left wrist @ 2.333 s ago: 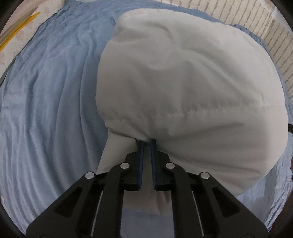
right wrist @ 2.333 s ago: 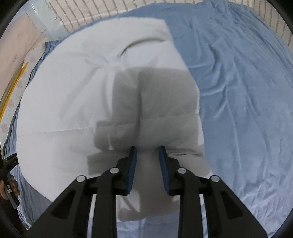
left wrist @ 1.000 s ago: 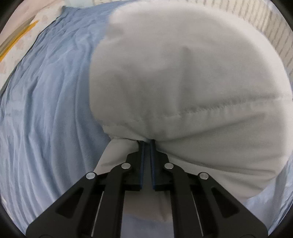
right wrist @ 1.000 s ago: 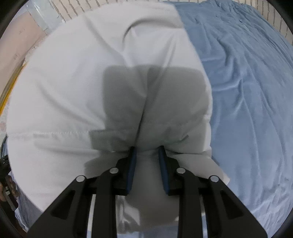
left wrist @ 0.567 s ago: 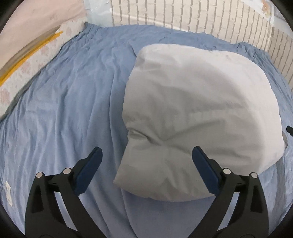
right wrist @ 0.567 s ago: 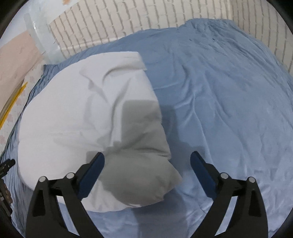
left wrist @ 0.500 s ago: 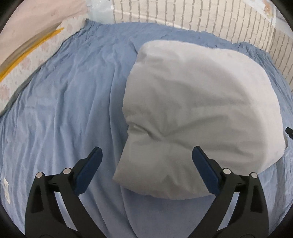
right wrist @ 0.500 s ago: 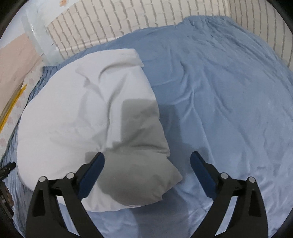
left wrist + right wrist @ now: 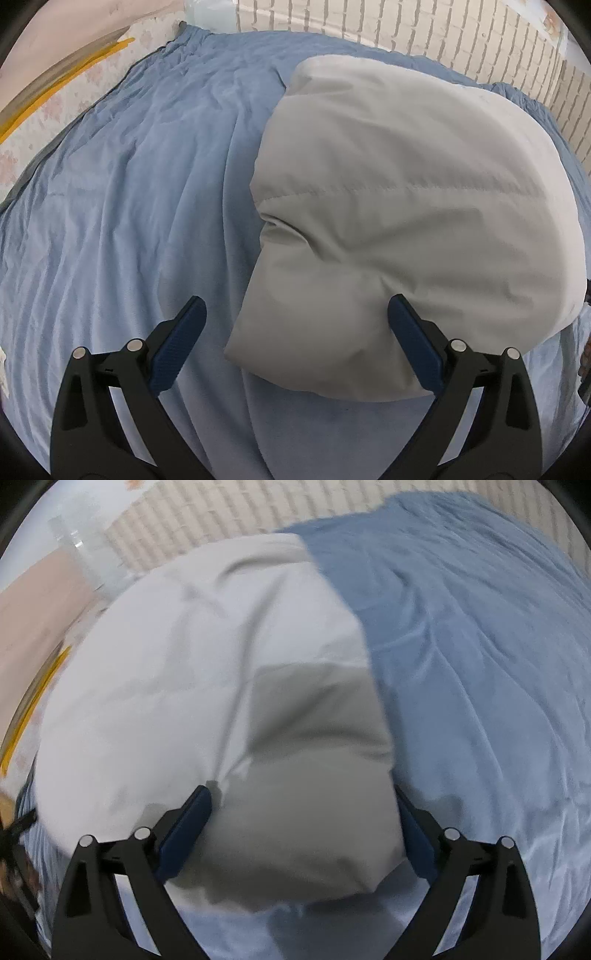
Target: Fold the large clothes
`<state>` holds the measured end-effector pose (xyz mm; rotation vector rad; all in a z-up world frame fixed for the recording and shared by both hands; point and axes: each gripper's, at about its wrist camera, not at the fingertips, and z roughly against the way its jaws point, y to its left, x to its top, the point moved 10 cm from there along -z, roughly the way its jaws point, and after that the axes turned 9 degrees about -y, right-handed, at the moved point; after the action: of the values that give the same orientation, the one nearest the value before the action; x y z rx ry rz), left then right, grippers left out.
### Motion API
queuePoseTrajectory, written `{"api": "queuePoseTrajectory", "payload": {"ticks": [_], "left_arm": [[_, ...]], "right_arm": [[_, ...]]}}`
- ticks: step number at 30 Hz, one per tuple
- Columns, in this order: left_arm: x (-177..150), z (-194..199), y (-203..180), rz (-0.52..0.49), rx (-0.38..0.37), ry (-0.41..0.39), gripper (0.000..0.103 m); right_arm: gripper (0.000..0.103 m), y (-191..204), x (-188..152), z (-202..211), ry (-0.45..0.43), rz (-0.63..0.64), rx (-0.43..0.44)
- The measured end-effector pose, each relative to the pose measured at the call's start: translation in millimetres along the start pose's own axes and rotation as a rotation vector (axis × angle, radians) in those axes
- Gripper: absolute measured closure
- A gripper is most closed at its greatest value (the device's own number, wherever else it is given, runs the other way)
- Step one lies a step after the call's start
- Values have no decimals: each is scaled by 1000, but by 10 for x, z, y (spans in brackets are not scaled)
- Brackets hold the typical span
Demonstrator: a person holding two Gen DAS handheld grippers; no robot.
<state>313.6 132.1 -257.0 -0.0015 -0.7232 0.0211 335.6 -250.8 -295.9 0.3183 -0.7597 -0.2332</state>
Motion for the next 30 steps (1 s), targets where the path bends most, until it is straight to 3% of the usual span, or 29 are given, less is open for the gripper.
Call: {"api": "queuePoseTrajectory", "payload": {"ticks": [4,11,13,14,15,17,21,30], "left_arm": [[-28,13,-26,10,-6,3,5],[75,14,54,20,-18,5,5],[124,24,28,8,-15,1,5],[117,27,28,6,-16,-1,5],[125,33,32,7,-17,-2,5],[137,17,51,16,-19,-1,5],[129,-3,71,47,-33,7,5],[184,-243,81,123,-117,49,5]], "right_arm": [[15,192,-80,100,-4,115,2],[15,67,30,-249,36,-2,45],[35,128,77,-246,33,23,46],[60,188,124,-193,21,50,47],[71,230,149,-154,16,63,53],[78,349,195,-74,14,135,41],[78,457,162,-107,32,236,-10],[76,456,66,-138,45,280,-41]]}}
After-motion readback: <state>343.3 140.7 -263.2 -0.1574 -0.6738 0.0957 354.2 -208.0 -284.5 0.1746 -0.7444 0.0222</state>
